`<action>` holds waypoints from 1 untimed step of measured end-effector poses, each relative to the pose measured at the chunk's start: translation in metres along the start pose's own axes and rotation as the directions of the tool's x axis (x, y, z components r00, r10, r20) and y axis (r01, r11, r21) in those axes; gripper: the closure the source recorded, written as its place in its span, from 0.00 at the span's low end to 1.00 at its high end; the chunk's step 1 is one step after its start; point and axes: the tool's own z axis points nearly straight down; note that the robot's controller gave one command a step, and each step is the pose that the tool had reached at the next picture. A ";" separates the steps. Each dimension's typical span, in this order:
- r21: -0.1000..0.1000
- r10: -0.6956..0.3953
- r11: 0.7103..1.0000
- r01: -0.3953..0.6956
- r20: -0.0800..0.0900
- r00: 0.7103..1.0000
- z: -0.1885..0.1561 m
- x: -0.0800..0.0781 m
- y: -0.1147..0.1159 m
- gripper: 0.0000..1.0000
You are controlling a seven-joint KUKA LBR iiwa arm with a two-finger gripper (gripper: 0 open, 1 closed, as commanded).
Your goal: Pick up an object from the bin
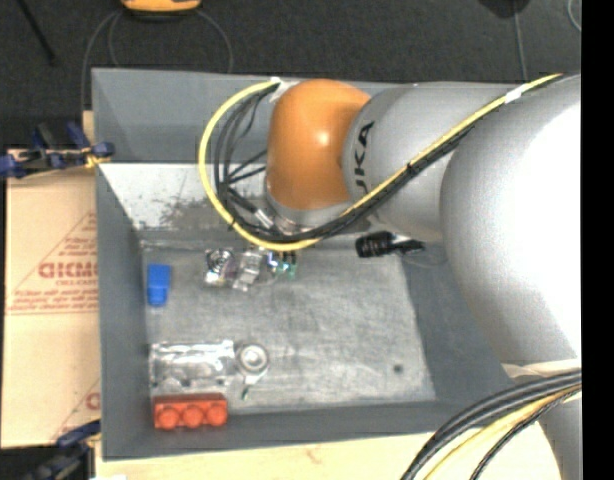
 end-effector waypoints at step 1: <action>-0.011 0.036 0.999 -0.036 0.009 0.999 -0.022 -0.027 0.053 1.00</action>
Offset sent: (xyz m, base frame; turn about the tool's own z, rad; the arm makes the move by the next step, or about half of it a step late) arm 0.0376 0.0410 0.0188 0.0414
